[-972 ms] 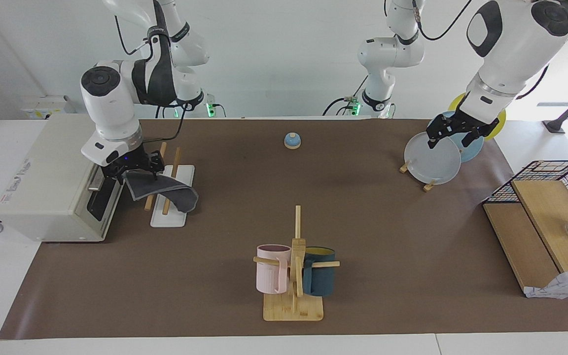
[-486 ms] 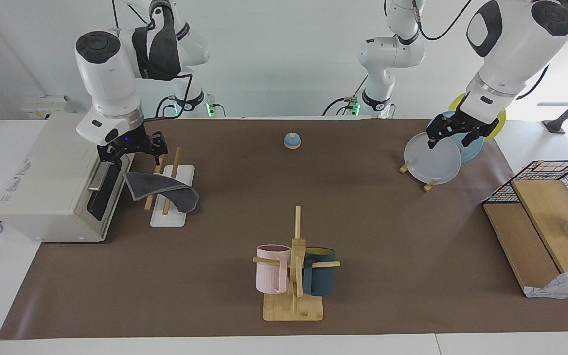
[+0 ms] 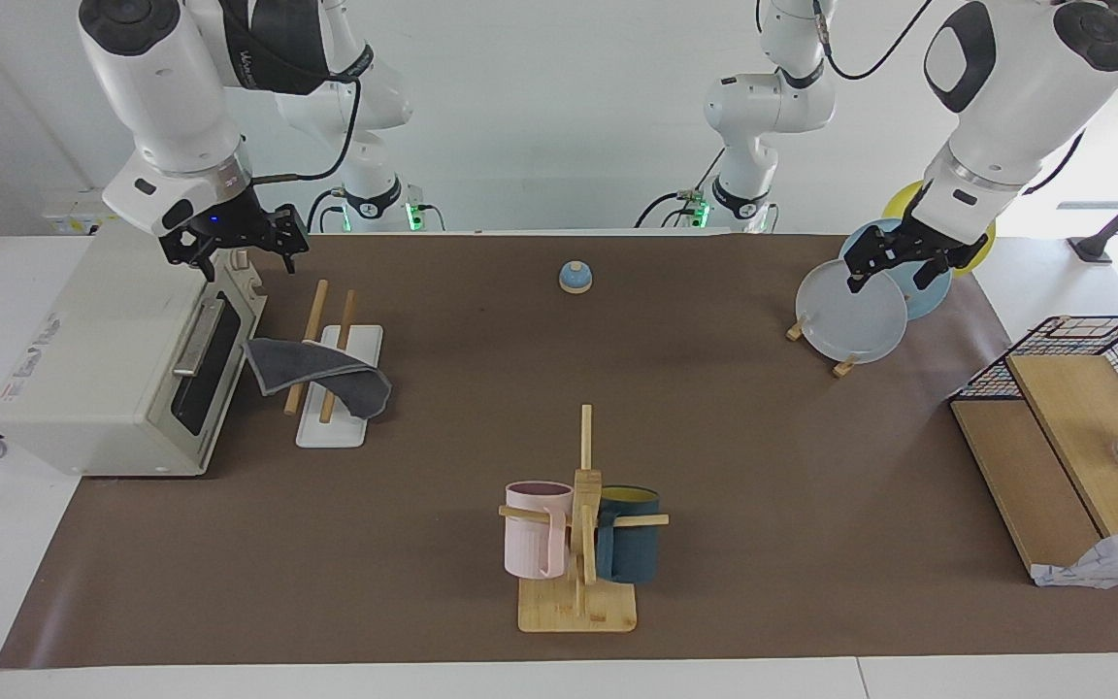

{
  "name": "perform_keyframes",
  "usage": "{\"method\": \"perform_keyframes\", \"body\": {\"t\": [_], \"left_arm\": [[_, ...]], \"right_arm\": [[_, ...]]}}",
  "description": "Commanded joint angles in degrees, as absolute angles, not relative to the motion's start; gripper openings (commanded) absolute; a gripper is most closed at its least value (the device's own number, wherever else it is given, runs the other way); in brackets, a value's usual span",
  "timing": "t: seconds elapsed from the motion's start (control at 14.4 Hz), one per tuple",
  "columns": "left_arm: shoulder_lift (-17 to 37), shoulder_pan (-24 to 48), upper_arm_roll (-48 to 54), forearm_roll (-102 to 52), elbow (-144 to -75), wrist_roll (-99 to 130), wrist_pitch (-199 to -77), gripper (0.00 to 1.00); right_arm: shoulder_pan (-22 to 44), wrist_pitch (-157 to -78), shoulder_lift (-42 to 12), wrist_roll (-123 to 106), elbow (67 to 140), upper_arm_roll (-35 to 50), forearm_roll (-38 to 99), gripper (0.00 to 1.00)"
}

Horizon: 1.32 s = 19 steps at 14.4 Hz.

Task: Fold towel and hang on rack

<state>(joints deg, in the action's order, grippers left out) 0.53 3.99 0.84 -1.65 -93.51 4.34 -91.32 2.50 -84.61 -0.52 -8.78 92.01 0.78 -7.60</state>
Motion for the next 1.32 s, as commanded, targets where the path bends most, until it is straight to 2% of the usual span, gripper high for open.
{"method": "perform_keyframes", "body": {"t": [0.0,0.56,1.25], "left_arm": [[-0.44,4.13,0.62,-0.62,-93.96,4.22,-90.7,1.0],[-0.44,4.13,0.62,-0.62,-93.96,4.22,-90.7,1.0],[-0.44,4.13,0.62,-0.62,-93.96,4.22,-90.62,1.0]], "right_arm": [[1.58,-82.79,-0.53,-9.14,90.88,0.7,-6.06,1.0],[1.23,-82.97,-2.46,-6.24,87.9,0.88,-5.45,1.0],[-0.7,-82.62,-2.2,-5.63,87.98,0.7,-2.55,1.0]]}}
